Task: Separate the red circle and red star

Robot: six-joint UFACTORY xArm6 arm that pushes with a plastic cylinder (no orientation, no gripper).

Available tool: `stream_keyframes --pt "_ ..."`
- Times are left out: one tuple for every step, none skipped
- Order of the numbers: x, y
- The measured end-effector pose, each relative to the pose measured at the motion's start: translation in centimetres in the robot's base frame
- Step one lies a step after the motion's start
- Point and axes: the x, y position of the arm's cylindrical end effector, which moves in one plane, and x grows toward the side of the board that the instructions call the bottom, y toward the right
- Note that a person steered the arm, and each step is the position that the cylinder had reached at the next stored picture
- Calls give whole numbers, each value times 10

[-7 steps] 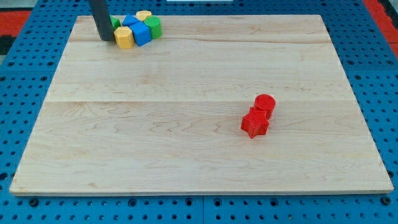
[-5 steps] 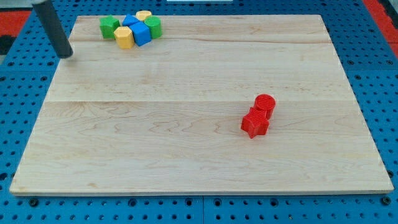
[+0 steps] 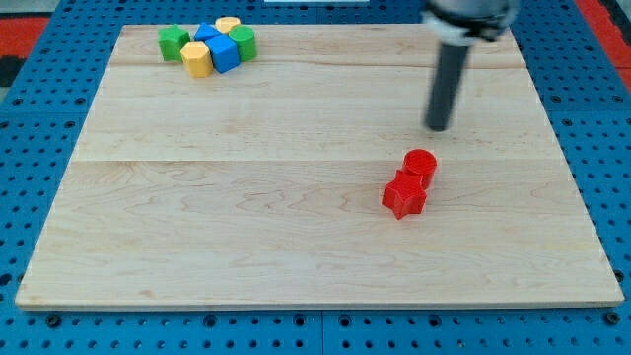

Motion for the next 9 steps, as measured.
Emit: stream_keyframes --pt "27 65" --pt "79 91" --pt "128 84" --pt "138 55" --pt "137 4" --pt "129 -56" --pt "106 -68" --pt "75 -71" --pt "51 -78"
